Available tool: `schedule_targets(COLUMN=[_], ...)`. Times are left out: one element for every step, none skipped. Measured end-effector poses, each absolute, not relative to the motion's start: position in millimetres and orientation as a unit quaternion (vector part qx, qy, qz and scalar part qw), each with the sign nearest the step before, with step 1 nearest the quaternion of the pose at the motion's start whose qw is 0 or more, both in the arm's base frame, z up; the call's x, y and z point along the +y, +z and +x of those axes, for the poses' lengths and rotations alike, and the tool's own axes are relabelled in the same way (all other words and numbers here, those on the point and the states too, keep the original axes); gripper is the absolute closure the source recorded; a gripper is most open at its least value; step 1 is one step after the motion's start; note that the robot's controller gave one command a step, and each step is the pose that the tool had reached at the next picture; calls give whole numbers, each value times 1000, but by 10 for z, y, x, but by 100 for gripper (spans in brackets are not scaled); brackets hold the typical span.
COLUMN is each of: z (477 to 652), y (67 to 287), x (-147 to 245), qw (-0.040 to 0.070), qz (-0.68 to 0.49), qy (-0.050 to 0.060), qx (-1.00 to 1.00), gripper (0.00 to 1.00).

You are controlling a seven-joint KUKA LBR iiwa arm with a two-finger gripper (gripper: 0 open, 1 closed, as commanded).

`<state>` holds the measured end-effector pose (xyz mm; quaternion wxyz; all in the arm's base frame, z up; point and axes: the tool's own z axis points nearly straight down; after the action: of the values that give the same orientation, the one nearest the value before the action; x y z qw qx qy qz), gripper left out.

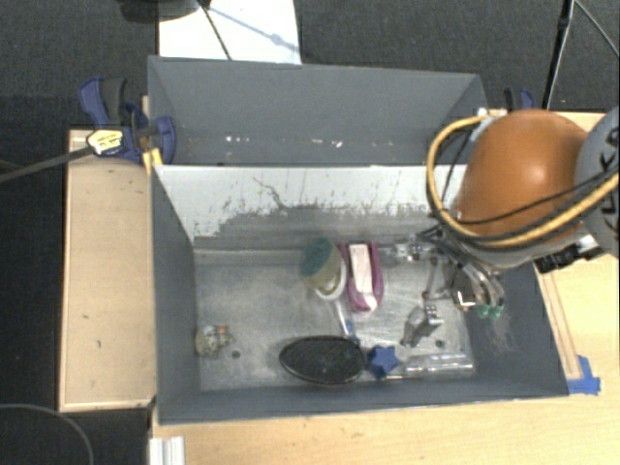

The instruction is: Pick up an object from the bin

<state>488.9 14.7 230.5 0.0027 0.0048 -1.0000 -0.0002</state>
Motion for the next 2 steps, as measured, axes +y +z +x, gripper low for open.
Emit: schedule_targets(z=[4778, 4812], y=[1403, 806], x=[739, 1207], qw=[3, -7], qz=[48, 153], qy=[-1, -1], qx=[-999, -988], gripper=[0, 0])
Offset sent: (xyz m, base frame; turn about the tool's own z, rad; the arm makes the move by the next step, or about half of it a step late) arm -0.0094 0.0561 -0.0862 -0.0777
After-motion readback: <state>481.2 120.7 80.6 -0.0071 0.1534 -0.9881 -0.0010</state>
